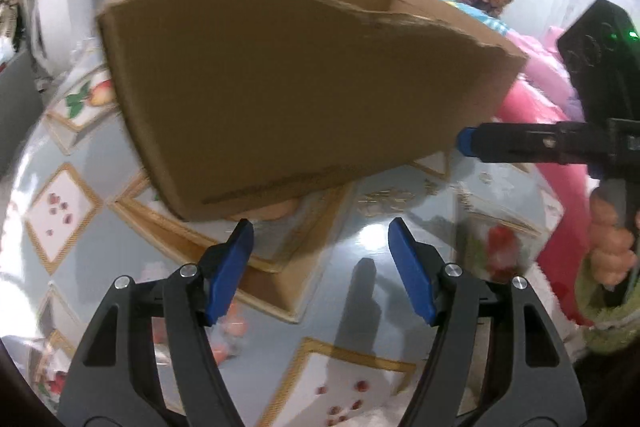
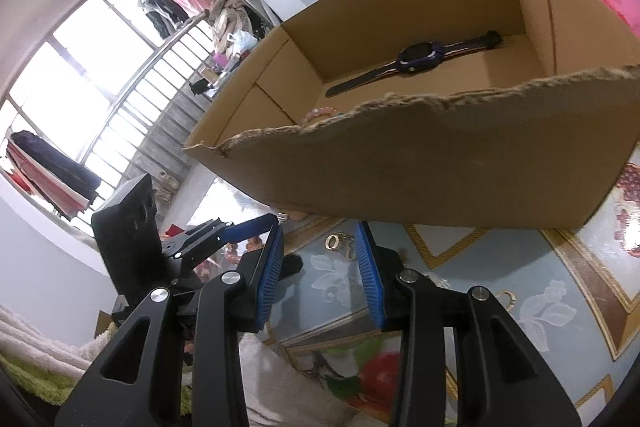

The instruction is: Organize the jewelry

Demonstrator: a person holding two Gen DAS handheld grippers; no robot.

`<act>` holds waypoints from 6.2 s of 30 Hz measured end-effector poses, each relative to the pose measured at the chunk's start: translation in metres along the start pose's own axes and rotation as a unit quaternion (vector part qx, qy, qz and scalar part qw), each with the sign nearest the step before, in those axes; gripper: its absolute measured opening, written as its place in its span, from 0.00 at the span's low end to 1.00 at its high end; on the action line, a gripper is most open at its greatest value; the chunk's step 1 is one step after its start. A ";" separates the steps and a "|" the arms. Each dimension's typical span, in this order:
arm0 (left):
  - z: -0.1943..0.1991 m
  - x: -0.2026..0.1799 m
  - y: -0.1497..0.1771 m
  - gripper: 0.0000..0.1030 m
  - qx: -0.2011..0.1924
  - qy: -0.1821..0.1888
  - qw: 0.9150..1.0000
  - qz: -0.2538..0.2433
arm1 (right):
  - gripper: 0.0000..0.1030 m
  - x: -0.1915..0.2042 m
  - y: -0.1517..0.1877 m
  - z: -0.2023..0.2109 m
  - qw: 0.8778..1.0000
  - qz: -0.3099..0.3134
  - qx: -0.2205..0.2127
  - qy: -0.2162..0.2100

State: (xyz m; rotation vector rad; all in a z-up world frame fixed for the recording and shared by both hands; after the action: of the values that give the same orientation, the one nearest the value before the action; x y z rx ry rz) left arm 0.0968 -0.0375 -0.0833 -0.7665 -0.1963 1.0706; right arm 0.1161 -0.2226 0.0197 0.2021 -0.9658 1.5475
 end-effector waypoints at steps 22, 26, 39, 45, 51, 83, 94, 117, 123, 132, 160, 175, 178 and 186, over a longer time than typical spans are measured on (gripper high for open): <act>-0.016 -0.013 -0.016 0.69 0.011 -0.022 0.997 -0.076 | 0.36 -0.017 -0.002 0.002 1.000 -0.016 -0.004 0.005; -0.018 -0.034 -0.015 0.69 0.012 0.020 0.996 -0.088 | 0.36 -0.021 -0.001 0.005 1.000 -0.019 -0.006 0.009; -0.022 -0.065 0.001 0.71 0.011 0.091 0.994 -0.063 | 0.36 -0.027 0.006 0.020 0.999 -0.031 -0.020 0.023; -0.012 -0.061 0.003 0.76 0.001 0.067 0.997 -0.032 | 0.55 -0.030 0.015 0.035 0.998 -0.018 -0.032 0.055; -0.016 -0.062 0.015 0.81 0.028 0.010 0.998 -0.051 | 0.65 -0.045 0.045 0.043 0.985 0.027 -0.011 0.169; -0.033 -0.081 0.028 0.93 0.070 -0.091 0.987 -0.113 | 0.94 -0.067 0.068 0.038 0.952 0.104 -0.004 0.287; -0.033 -0.082 0.030 0.93 0.057 -0.096 0.987 -0.118 | 0.94 -0.051 0.057 0.051 0.959 0.098 -0.051 0.261; -0.032 -0.081 0.029 0.93 0.045 -0.085 0.987 -0.130 | 0.15 -0.051 0.049 0.025 0.957 0.105 -0.042 0.267; -0.032 -0.081 0.029 0.93 0.045 -0.086 0.987 -0.130 | 0.13 -0.052 0.047 0.024 0.957 0.105 -0.047 0.268; -0.032 -0.081 0.029 0.93 0.044 -0.086 0.987 -0.131 | 0.09 -0.055 0.046 0.024 0.960 0.103 -0.050 0.255; -0.028 -0.048 -0.006 0.38 0.026 -0.096 0.992 -0.080 | 0.09 -0.065 0.043 0.032 0.971 0.069 -0.062 0.220; -0.040 -0.057 -0.010 0.05 0.048 -0.061 0.992 -0.094 | 0.10 -0.067 0.043 0.034 0.973 0.062 -0.070 0.210; -0.038 -0.058 -0.009 0.04 0.050 -0.049 0.994 -0.083 | 0.10 -0.066 0.044 0.035 0.973 0.062 -0.074 0.209; -0.024 -0.062 -0.005 0.04 0.038 -0.032 0.996 -0.075 | 0.10 -0.061 0.045 0.043 0.972 0.066 -0.085 0.211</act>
State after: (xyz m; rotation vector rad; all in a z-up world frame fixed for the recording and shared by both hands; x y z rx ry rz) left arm 0.0813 -0.1025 -0.0846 -0.6392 -0.2617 0.9558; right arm 0.0748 -0.2921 -0.0114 -0.3078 -0.7761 1.5359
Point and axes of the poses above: each gripper's, at about its wrist camera, not at the fingertips, and z roughly against the way its jaws point, x to its left, y to its underside, the point moved 7 cm from there along -z, roughly the way its jaws point
